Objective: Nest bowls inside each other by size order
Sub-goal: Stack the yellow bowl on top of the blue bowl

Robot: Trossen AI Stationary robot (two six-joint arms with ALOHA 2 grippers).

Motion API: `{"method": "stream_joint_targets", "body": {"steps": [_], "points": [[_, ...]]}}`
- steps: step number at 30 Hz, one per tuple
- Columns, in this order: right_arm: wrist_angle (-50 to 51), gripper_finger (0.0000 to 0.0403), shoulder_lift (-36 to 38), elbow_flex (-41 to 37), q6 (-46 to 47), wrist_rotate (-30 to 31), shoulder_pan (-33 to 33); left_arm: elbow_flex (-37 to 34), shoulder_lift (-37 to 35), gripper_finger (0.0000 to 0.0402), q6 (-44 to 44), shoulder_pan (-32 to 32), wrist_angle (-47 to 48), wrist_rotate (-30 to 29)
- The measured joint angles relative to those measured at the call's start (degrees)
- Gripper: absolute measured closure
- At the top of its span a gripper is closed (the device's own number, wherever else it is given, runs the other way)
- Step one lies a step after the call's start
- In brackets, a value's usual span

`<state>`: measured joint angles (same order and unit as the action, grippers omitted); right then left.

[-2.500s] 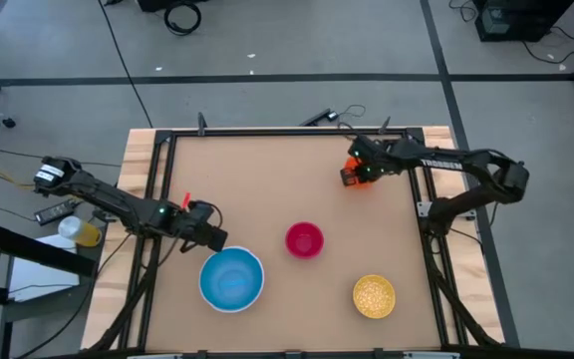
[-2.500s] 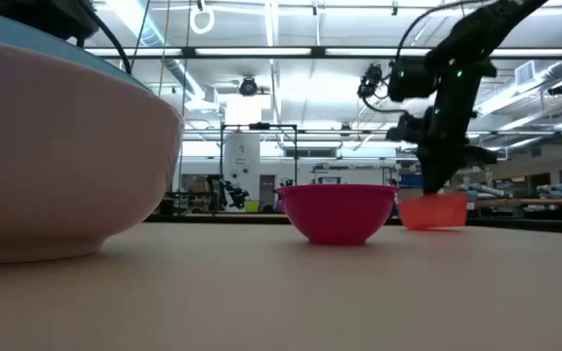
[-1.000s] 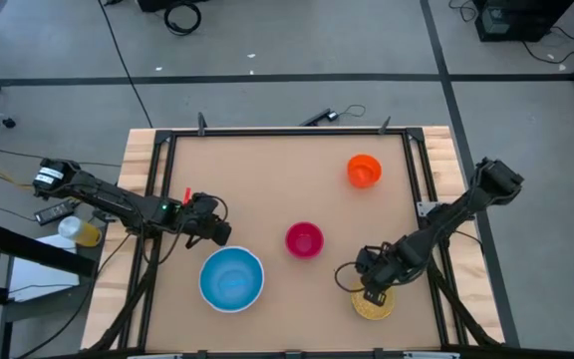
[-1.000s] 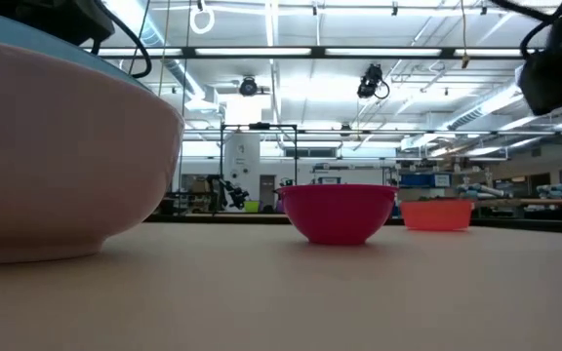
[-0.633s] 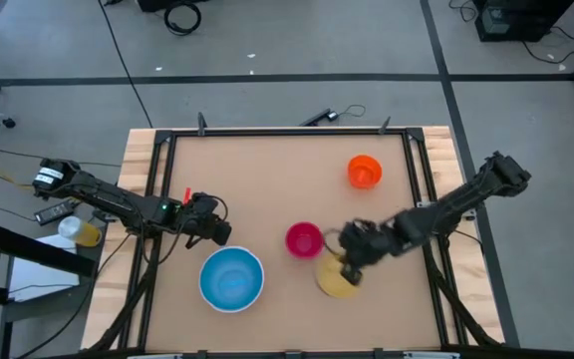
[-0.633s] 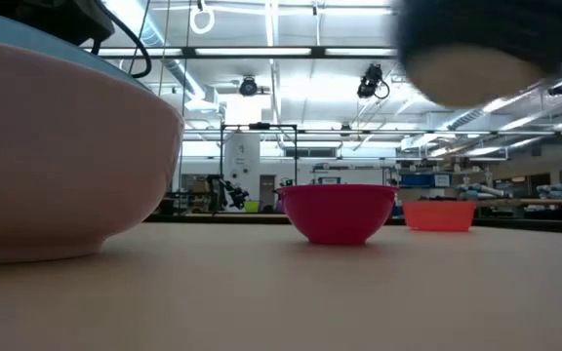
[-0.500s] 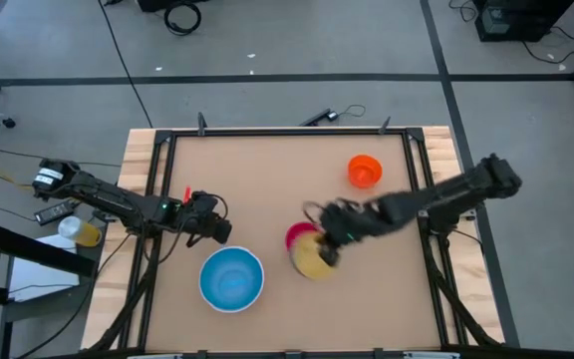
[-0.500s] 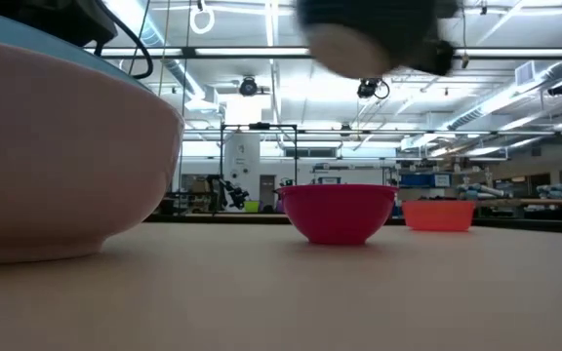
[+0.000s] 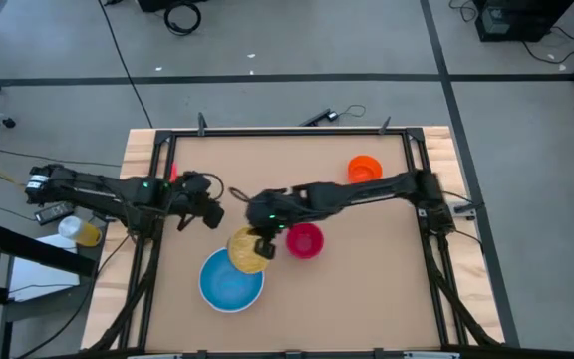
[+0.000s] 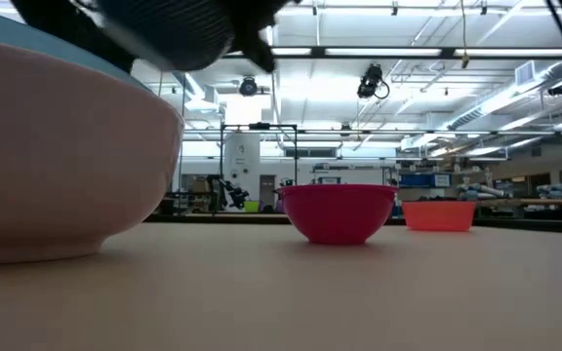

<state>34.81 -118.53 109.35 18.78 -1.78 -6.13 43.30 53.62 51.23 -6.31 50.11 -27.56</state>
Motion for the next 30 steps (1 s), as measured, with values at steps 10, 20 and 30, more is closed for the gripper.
{"method": "stream_joint_targets", "body": {"steps": [10,20,30], "points": [[-7.39,0.0381,-13.80,11.84,-6.79,-9.21,-0.26,6.63,-0.91,0.0205,-5.37,0.90,8.68,0.01],[-5.79,0.0379,-17.40,13.00,-5.51,-8.34,-1.68,6.63,-0.91,0.0205,-1.06,0.90,9.33,0.18],[-6.02,0.0366,-17.39,11.77,-6.71,-3.82,-3.95,6.63,-0.76,0.0205,3.65,0.90,9.29,-0.45]]}}
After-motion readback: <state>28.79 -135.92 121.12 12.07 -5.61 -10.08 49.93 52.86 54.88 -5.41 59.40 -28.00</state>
